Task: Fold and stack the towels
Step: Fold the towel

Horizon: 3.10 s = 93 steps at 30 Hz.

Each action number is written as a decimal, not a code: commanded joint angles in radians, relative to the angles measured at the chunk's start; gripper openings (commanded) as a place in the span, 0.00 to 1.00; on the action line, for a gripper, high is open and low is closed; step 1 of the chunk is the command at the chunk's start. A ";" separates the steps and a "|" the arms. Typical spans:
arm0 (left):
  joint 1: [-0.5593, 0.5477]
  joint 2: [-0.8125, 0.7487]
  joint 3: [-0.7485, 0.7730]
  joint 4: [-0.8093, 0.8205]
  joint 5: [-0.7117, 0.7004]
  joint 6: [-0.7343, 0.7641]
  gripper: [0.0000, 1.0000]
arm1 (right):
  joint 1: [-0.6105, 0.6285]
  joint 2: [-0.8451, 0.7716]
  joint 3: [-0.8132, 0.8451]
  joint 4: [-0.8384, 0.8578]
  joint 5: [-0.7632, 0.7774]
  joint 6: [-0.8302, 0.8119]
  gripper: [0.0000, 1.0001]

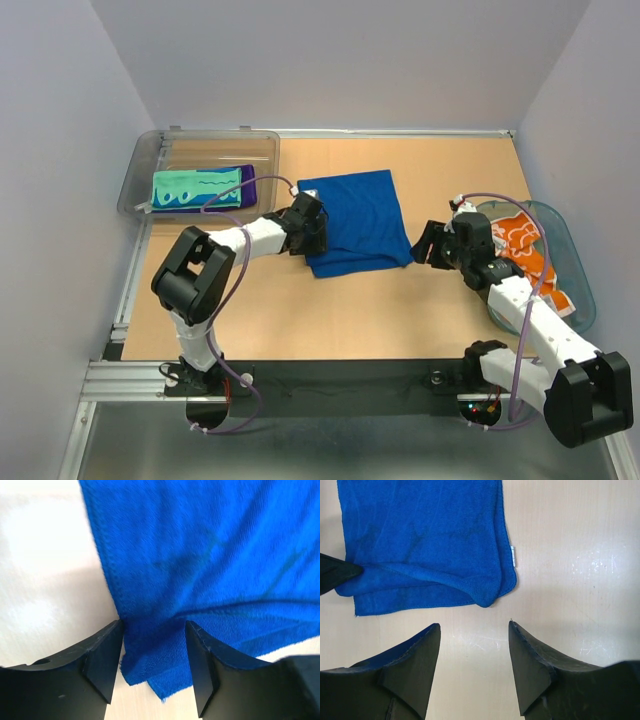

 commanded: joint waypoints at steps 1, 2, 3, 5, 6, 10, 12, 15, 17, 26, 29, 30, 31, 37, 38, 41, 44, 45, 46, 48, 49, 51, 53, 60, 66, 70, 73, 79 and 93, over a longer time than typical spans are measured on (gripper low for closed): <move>-0.033 -0.064 0.010 -0.033 0.020 0.043 0.61 | 0.003 -0.013 0.004 0.042 -0.016 -0.016 0.62; -0.037 -0.080 0.005 -0.036 0.022 0.050 0.59 | 0.003 -0.011 0.002 0.042 -0.014 -0.016 0.62; -0.048 -0.084 -0.001 -0.044 0.023 0.055 0.59 | 0.003 -0.011 0.002 0.042 -0.019 -0.016 0.62; -0.062 -0.093 -0.006 -0.055 0.019 0.059 0.58 | 0.002 -0.010 -0.001 0.044 -0.022 -0.018 0.62; -0.066 -0.107 -0.010 -0.063 0.016 0.064 0.58 | 0.003 -0.007 -0.002 0.044 -0.026 -0.018 0.62; -0.095 -0.133 -0.007 -0.098 -0.048 0.063 0.58 | 0.003 -0.007 -0.004 0.045 -0.043 -0.018 0.62; -0.108 -0.144 -0.006 -0.112 -0.065 0.069 0.58 | 0.003 -0.005 -0.005 0.044 -0.046 -0.019 0.62; -0.134 -0.141 0.002 -0.116 -0.072 0.095 0.58 | 0.003 0.001 -0.008 0.044 -0.051 -0.021 0.62; -0.146 -0.124 0.004 -0.116 -0.073 0.101 0.58 | 0.003 0.004 -0.007 0.044 -0.058 -0.021 0.62; -0.177 -0.072 -0.015 -0.107 -0.119 0.102 0.52 | 0.003 -0.002 -0.018 0.044 -0.072 -0.026 0.62; -0.180 -0.081 -0.030 -0.122 -0.138 0.102 0.33 | 0.003 0.002 -0.021 0.044 -0.074 -0.029 0.62; -0.181 -0.090 -0.035 -0.125 -0.139 0.102 0.29 | 0.003 0.004 -0.019 0.044 -0.075 -0.029 0.62; -0.184 -0.097 -0.047 -0.125 -0.136 0.105 0.27 | 0.003 0.005 -0.019 0.044 -0.077 -0.029 0.62; -0.272 -0.150 -0.113 -0.127 -0.107 0.145 0.27 | 0.003 0.015 -0.015 0.044 -0.075 -0.021 0.62; -0.287 -0.155 -0.122 -0.132 -0.104 0.145 0.27 | 0.003 0.016 -0.015 0.044 -0.072 -0.018 0.63; -0.324 -0.188 -0.162 -0.159 -0.119 0.109 0.27 | 0.003 0.030 -0.015 0.044 -0.069 -0.015 0.63; -0.326 -0.231 -0.210 -0.184 -0.147 0.049 0.27 | 0.003 0.038 -0.015 0.045 -0.062 -0.001 0.63; -0.327 -0.259 -0.217 -0.187 -0.154 0.020 0.29 | 0.002 0.042 -0.015 0.044 -0.057 0.000 0.63; -0.327 -0.271 -0.229 -0.193 -0.162 0.004 0.31 | 0.003 0.057 -0.013 0.044 -0.052 0.010 0.63; -0.327 -0.307 -0.230 -0.208 -0.197 -0.022 0.36 | 0.005 0.073 -0.010 0.044 -0.051 0.019 0.63; -0.327 -0.317 -0.231 -0.214 -0.204 -0.031 0.37 | 0.003 0.091 -0.013 0.044 -0.048 0.030 0.63; -0.327 -0.348 -0.228 -0.225 -0.198 -0.057 0.46 | 0.003 0.108 -0.013 0.044 -0.046 0.040 0.63; -0.327 -0.374 -0.240 -0.227 -0.158 -0.114 0.51 | 0.003 0.139 -0.018 0.044 -0.046 0.057 0.63; -0.301 -0.446 -0.331 -0.170 -0.105 -0.295 0.60 | 0.003 0.197 -0.045 0.050 0.009 0.129 0.56; -0.234 -0.378 -0.381 -0.086 -0.001 -0.283 0.57 | 0.003 0.240 -0.062 0.099 -0.003 0.158 0.50; -0.223 -0.324 -0.374 -0.066 0.025 -0.264 0.52 | 0.005 0.265 -0.076 0.132 -0.019 0.175 0.46; -0.221 -0.295 -0.363 -0.066 0.030 -0.255 0.47 | 0.003 0.285 -0.085 0.152 -0.025 0.180 0.45; -0.220 -0.291 -0.355 -0.089 0.025 -0.258 0.36 | 0.005 0.323 -0.102 0.171 -0.037 0.185 0.43; -0.175 -0.325 -0.348 -0.152 -0.029 -0.231 0.00 | 0.003 0.259 -0.076 0.147 -0.028 0.159 0.08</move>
